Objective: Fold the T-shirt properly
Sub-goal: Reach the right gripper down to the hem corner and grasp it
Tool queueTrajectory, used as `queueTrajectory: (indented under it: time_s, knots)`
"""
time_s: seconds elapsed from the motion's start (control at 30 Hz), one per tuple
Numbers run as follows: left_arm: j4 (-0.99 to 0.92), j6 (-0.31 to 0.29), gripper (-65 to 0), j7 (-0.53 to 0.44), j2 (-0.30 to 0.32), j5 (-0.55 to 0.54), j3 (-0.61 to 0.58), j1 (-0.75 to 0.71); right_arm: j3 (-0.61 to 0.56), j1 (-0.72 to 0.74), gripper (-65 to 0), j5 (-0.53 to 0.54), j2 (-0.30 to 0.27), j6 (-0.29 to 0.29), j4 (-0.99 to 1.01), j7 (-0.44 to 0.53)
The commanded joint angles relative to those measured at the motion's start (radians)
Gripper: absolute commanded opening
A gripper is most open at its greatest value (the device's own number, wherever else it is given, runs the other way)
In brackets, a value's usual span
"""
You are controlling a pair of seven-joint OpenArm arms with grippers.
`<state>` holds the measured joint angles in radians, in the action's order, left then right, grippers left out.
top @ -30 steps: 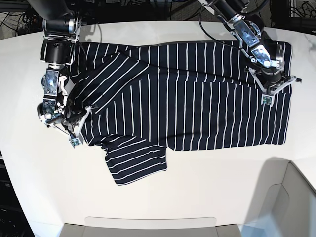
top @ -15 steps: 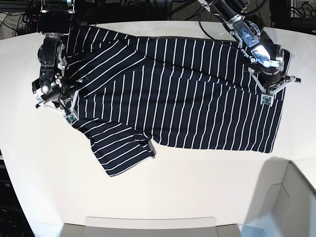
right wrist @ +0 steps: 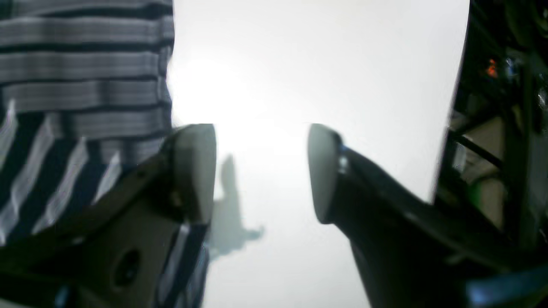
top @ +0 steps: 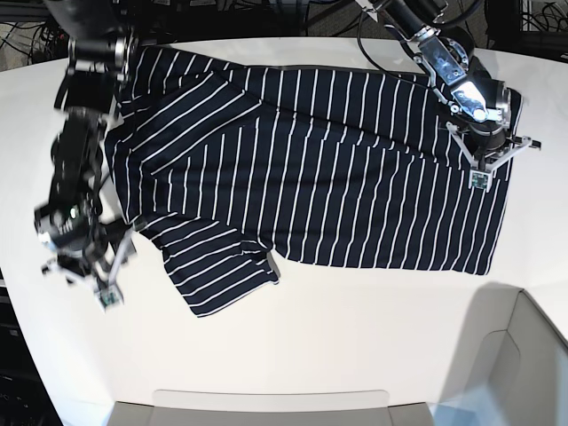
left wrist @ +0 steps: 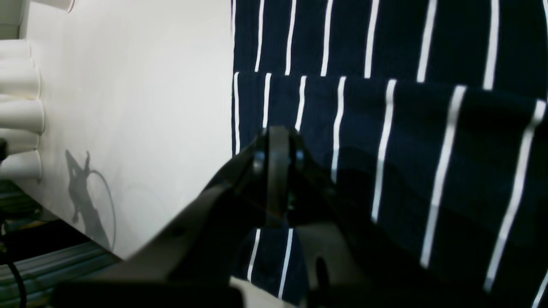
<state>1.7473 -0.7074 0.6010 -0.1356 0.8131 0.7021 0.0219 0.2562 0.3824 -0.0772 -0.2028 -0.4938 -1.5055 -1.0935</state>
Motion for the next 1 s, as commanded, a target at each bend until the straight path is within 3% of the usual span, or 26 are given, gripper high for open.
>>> queueTrajectory:
  time_s: [0.0, 0.2, 0.37, 0.6, 0.97]
  knots:
    - [0.016, 0.009, -65.0, -0.013, 0.004, 0.001, -0.003, 0.013, 0.001, 0.063, -29.5, 0.007, 0.003, 0.002, 0.049, 0.065]
    - [0.016, 0.009, -65.0, -0.013, 0.004, 0.001, -0.006, 0.013, 0.001, 0.280, -29.5, 0.001, 0.004, 0.005, 0.589, 0.384]
    - [0.016, 0.009, -65.0, -0.013, 0.004, 0.001, -0.008, 0.013, 0.002, 0.361, -29.5, 0.001, 0.004, 0.013, 0.876, 0.568]
    - [0.016, 0.009, -65.0, -0.013, 0.004, 0.001, -0.005, 0.013, 0.001, 0.373, -29.5, 0.000, 0.019, 0.013, 1.031, 0.706]
    - [0.016, 0.009, -65.0, -0.013, 0.004, 0.001, -0.009, 0.013, -0.001, 0.392, -29.5, 0.000, 0.029, 0.013, 1.135, 0.763]
